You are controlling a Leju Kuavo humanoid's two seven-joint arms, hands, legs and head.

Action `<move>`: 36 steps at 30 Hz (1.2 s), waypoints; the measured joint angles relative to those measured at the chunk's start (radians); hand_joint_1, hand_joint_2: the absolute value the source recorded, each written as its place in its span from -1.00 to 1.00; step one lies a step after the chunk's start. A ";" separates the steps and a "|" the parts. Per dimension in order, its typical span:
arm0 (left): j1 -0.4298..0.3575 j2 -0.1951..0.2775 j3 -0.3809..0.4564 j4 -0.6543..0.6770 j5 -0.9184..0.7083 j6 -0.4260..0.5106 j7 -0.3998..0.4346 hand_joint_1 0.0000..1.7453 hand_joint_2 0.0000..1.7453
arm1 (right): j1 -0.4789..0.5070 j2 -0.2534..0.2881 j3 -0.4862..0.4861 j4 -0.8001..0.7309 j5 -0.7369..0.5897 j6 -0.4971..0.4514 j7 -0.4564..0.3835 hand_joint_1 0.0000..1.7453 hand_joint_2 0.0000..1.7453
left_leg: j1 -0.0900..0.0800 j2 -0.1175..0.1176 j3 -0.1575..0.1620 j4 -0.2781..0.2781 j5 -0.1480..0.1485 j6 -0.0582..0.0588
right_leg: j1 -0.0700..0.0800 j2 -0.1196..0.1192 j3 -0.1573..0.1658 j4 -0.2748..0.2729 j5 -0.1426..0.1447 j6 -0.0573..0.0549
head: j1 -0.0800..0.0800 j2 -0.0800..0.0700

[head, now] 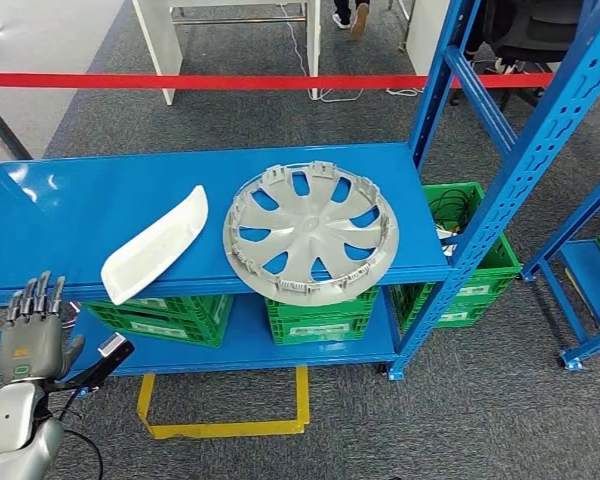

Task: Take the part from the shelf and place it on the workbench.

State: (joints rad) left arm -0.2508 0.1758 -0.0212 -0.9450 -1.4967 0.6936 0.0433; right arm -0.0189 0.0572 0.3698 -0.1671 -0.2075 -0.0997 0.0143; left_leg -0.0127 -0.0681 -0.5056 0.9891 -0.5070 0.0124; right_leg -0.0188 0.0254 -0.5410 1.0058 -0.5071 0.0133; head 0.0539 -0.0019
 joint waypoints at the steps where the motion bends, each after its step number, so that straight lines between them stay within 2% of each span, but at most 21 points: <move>1: -0.009 0.001 -0.006 0.006 -0.004 0.000 0.000 -1.00 1.00 | 0.000 0.000 0.000 0.000 0.001 0.000 0.000 -1.00 -1.00 | 0.000 0.000 0.000 0.000 0.000 0.000 | 0.000 0.000 0.000 0.000 0.000 0.000 | 0.000 0.000; 12: -0.038 0.015 -0.074 0.013 -0.061 0.001 0.013 -1.00 1.00 | -0.004 -0.001 0.021 0.000 0.013 0.000 0.000 -1.00 -1.00 | 0.000 0.000 0.000 0.000 0.000 0.000 | 0.000 0.001 0.000 0.000 0.000 0.000 | 0.000 0.000; 20: -0.050 0.043 -0.252 -0.041 -0.074 0.002 0.066 -1.00 1.00 | -0.007 -0.004 0.027 0.000 0.023 0.000 0.003 -1.00 -1.00 | 0.000 0.000 0.000 0.000 0.000 0.000 | 0.000 0.001 0.000 0.000 0.000 0.000 | 0.000 0.000; 27: -0.046 0.044 -0.442 -0.078 -0.074 0.002 0.089 -1.00 1.00 | -0.009 -0.004 0.042 0.000 0.026 0.001 0.003 -1.00 -1.00 | 0.000 0.000 0.000 0.000 0.000 0.000 | 0.000 0.001 0.000 0.000 0.000 0.000 | 0.000 0.000; 36: -0.044 0.044 -0.512 -0.088 -0.074 0.002 0.093 -1.00 1.00 | -0.009 -0.004 0.042 0.000 0.026 0.001 0.003 -1.00 -1.00 | 0.000 0.000 0.000 0.000 0.000 0.000 | 0.000 0.001 0.000 0.000 0.000 0.000 | 0.000 0.000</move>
State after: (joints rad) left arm -0.2950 0.2197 -0.5336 -1.0329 -1.5705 0.6958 0.1362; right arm -0.0278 0.0530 0.4120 -0.1671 -0.1812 -0.0988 0.0175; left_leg -0.0127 -0.0677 -0.5058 0.9895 -0.5070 0.0124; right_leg -0.0189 0.0259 -0.5412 1.0058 -0.5067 0.0137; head 0.0540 -0.0019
